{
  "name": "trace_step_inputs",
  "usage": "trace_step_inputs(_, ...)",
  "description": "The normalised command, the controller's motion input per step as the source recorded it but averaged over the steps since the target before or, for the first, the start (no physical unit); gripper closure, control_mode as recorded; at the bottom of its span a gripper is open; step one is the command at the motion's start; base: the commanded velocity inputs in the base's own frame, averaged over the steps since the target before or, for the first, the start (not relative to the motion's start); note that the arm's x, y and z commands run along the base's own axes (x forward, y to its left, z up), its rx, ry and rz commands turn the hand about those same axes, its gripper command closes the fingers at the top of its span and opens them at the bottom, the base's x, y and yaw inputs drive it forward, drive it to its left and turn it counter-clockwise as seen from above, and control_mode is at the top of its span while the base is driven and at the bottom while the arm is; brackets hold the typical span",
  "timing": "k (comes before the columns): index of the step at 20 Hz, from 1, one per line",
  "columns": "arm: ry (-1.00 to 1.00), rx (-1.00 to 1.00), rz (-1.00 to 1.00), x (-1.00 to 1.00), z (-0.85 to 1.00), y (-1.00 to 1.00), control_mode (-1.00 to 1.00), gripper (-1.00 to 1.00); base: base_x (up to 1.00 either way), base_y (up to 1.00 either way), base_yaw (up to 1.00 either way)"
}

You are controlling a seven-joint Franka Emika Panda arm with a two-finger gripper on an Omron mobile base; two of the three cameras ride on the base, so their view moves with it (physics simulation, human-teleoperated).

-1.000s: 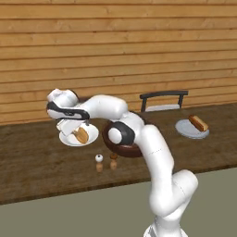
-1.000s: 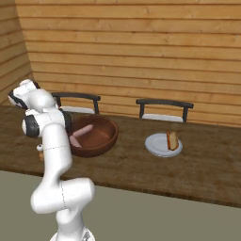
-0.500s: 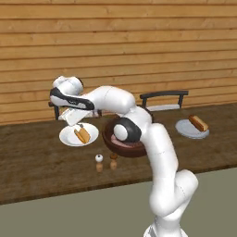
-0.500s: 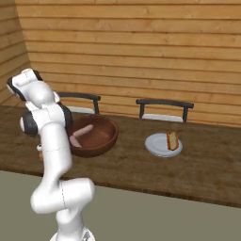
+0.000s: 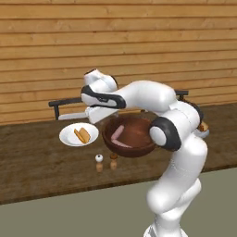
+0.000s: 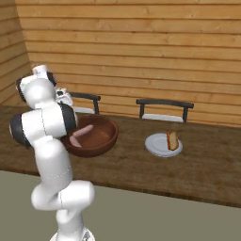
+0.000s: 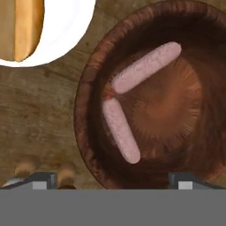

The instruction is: Place one bun and one sausage from the bowl on each plate.

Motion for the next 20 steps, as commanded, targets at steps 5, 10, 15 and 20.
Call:
trace_step_inputs(5, 0.13, 0.09, 0.24, 0.16, 0.01, -0.51, -1.00, -1.00, 0.00, 0.00, 0.00)
trace_step_inputs(10, 0.22, 0.14, 0.36, 0.26, -0.01, -0.03, -1.00, -1.00, 0.00, 0.00, 0.00)
trace_step_inputs(15, 0.02, 0.15, 0.16, -0.23, -0.12, -0.13, -1.00, -1.00, 0.00, 0.00, 0.00)
trace_step_inputs(20, 0.00, 0.12, 0.12, -0.24, -0.43, -0.17, -1.00, -1.00, 0.00, 0.00, 0.00)
